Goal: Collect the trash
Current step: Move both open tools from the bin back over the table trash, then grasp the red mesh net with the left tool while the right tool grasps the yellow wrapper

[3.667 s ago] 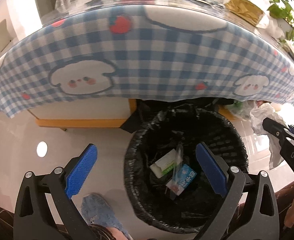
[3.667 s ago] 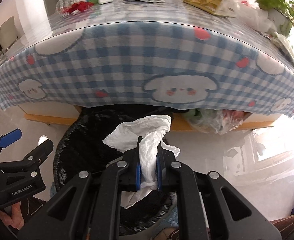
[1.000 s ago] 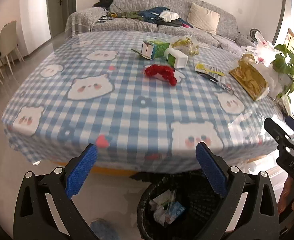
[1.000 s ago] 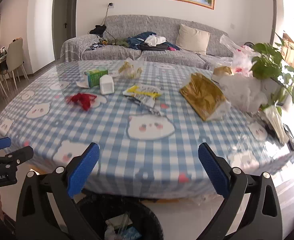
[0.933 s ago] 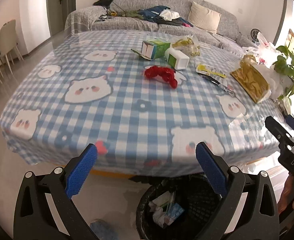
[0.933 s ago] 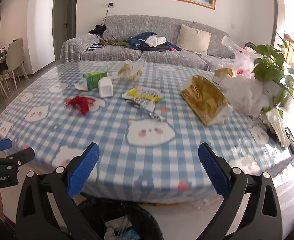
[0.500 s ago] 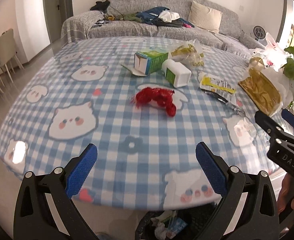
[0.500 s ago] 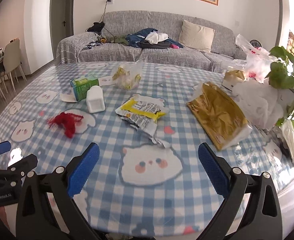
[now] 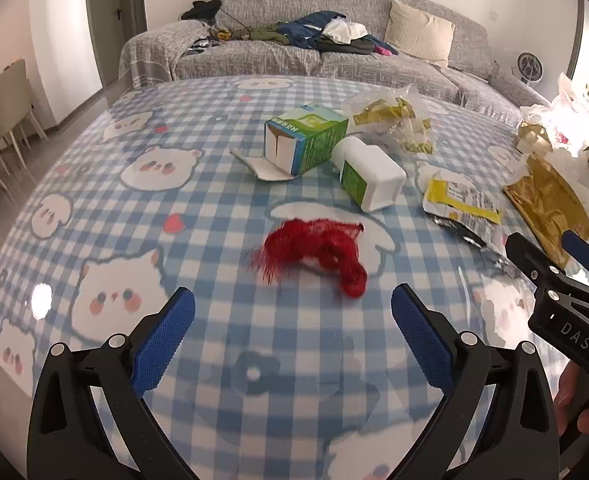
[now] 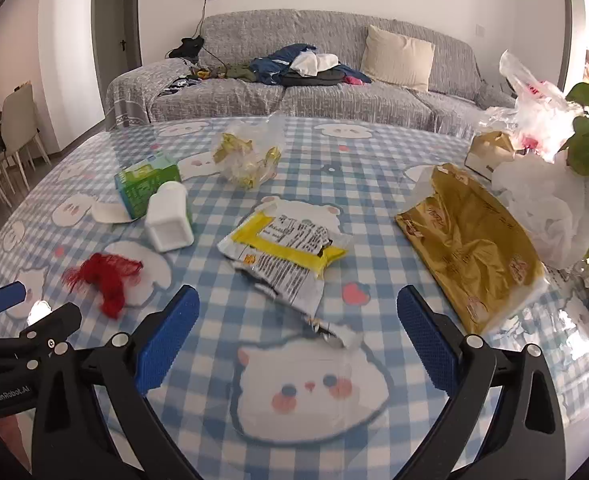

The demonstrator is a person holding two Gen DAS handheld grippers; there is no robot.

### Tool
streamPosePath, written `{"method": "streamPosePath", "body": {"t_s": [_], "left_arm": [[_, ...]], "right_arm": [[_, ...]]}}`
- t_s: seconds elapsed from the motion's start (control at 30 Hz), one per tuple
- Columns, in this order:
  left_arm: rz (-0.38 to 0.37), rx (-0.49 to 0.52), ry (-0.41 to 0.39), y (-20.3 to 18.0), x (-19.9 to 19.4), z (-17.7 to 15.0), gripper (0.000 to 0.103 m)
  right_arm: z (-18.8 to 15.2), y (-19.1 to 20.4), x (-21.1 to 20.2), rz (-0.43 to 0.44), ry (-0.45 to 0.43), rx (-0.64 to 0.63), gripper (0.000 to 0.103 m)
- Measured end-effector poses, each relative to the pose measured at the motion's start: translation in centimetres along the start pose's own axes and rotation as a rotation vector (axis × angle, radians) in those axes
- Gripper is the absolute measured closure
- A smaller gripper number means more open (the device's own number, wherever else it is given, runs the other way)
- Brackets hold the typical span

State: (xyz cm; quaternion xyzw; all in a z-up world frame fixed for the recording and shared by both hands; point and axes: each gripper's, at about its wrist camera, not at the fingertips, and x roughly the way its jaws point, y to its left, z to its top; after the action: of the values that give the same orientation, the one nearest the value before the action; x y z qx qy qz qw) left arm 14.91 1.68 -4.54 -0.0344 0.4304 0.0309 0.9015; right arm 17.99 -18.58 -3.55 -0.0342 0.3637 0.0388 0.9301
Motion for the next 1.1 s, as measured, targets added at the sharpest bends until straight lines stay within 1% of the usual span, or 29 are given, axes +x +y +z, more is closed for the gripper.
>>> {"method": "streamPosePath", "body": {"t_s": [0.27,0.4,0.57,0.67,0.77,0.83,0.87,0.93,0.97,1.0,1.03,1.1], "left_arm": [[0.014,0.011,0.016,-0.6,2.7,1.9,0.008],[0.019,0.026,0.037,-1.1,4.1,2.5,0.01],[0.023,0.039,0.056,-1.6,5.3,2.9,0.015],[0.026,0.049,0.076,-2.0,6.2,3.1,0.02],[0.03,0.06,0.089,-2.4,7.0,3.3,0.027],[0.026,0.066,0.098,-2.6,7.4,3.4,0.035],[0.024,0.07,0.1,-2.7,7.4,3.5,0.037],[0.017,0.079,0.108,-2.9,7.3,3.6,0.048],[0.017,0.079,0.112,-3.1,7.4,3.7,0.05],[0.017,0.08,0.116,-3.2,7.4,3.7,0.054],[0.018,0.077,0.12,-3.3,7.4,3.9,0.06],[0.017,0.077,0.123,-3.5,7.4,4.0,0.068]], "right_arm": [[2.4,-0.7,2.7,0.011,0.006,0.031,0.008],[3.2,-1.2,4.3,0.021,0.027,0.052,0.008],[4.1,-1.2,5.6,0.03,0.042,0.049,0.008],[4.4,-1.0,6.8,0.038,0.066,0.046,0.008],[4.6,-0.8,7.9,0.043,0.091,0.041,0.008],[4.7,-0.6,8.7,0.048,0.108,0.031,0.012],[4.8,-0.5,9.0,0.049,0.117,0.022,0.014],[4.9,-0.4,9.7,0.05,0.131,0.008,0.02],[4.8,-0.4,10.0,0.052,0.137,0.006,0.022],[4.8,-0.4,10.3,0.057,0.144,0.004,0.027],[4.7,-0.2,10.6,0.06,0.152,-0.003,0.031],[4.5,0.0,10.8,0.049,0.152,-0.024,0.035]]}}
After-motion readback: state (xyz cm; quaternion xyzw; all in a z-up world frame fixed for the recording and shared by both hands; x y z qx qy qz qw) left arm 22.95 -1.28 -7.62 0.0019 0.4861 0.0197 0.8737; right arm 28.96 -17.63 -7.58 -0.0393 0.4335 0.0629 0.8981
